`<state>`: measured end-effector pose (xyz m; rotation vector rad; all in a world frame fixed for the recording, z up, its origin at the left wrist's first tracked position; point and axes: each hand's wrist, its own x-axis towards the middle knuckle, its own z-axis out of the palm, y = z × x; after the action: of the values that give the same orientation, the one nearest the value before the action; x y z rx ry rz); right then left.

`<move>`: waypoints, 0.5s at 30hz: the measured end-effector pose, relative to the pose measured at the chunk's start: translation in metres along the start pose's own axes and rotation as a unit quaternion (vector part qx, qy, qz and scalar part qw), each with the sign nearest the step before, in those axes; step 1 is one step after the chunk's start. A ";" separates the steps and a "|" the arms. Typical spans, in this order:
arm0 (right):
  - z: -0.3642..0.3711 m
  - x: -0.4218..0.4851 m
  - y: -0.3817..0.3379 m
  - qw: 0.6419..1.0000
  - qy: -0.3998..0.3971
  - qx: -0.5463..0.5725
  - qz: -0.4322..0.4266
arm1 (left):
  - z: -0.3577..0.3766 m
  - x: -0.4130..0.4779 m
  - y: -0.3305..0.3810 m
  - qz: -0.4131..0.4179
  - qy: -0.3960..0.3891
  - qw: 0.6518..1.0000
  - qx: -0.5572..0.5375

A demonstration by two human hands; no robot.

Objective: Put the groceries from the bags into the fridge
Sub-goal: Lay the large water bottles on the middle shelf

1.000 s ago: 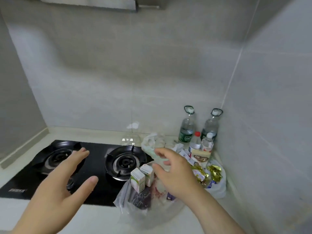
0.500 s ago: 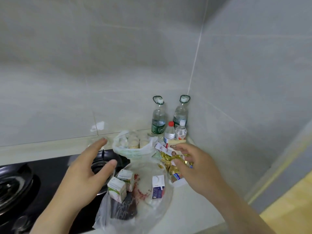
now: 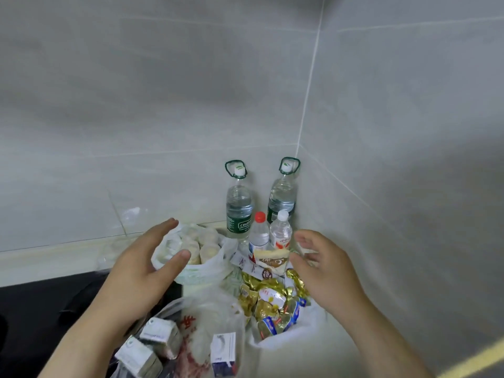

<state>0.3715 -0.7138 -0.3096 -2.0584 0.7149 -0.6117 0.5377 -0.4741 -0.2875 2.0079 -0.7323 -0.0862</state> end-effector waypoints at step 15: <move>0.006 0.147 0.044 0.996 0.047 0.062 0.036 | 0.108 0.145 0.000 -0.035 -0.021 0.994 -0.105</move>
<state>0.4693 -0.8308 -0.3260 -1.8922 0.7833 -0.6971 0.6186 -0.6335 -0.3122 1.8351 -0.6513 -0.2383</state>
